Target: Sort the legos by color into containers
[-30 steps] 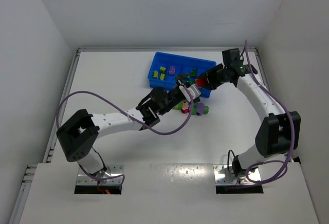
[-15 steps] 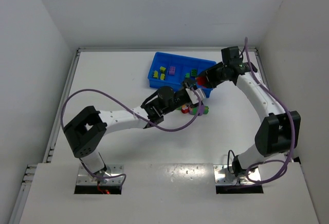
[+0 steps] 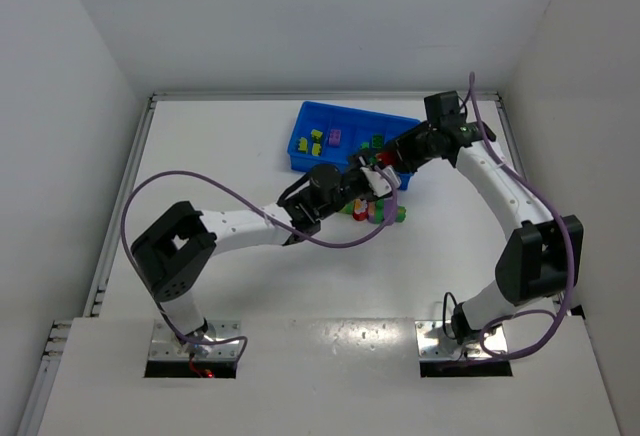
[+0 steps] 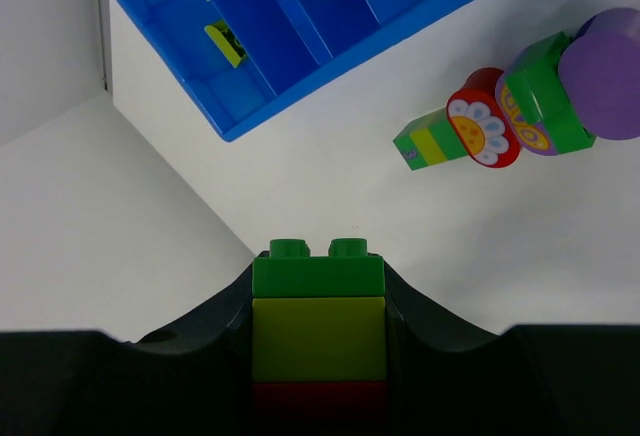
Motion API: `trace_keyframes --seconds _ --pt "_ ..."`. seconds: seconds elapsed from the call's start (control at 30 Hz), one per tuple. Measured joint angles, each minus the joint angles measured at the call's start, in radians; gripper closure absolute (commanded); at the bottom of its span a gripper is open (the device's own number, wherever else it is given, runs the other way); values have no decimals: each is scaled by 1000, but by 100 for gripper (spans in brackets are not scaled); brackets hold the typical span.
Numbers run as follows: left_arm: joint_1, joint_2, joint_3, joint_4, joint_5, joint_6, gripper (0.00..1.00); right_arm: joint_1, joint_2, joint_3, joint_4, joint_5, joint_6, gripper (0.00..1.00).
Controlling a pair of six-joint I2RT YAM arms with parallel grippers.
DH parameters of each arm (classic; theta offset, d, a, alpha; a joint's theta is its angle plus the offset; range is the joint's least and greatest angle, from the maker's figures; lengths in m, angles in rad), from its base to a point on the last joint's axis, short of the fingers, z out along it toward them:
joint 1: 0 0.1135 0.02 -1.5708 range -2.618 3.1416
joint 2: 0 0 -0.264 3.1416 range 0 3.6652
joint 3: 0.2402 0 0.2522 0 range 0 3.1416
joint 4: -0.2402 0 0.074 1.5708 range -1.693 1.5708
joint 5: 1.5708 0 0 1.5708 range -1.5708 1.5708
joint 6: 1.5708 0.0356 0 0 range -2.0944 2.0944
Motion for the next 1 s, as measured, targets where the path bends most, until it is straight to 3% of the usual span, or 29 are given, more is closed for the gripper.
trace_keyframes --seconds 0.9,1.0 --pt "39 3 0 -16 24 13 37 16 -1 -10 3 1 -6 100" --pt "39 3 0 -16 31 13 42 21 -1 -10 3 1 -7 100"
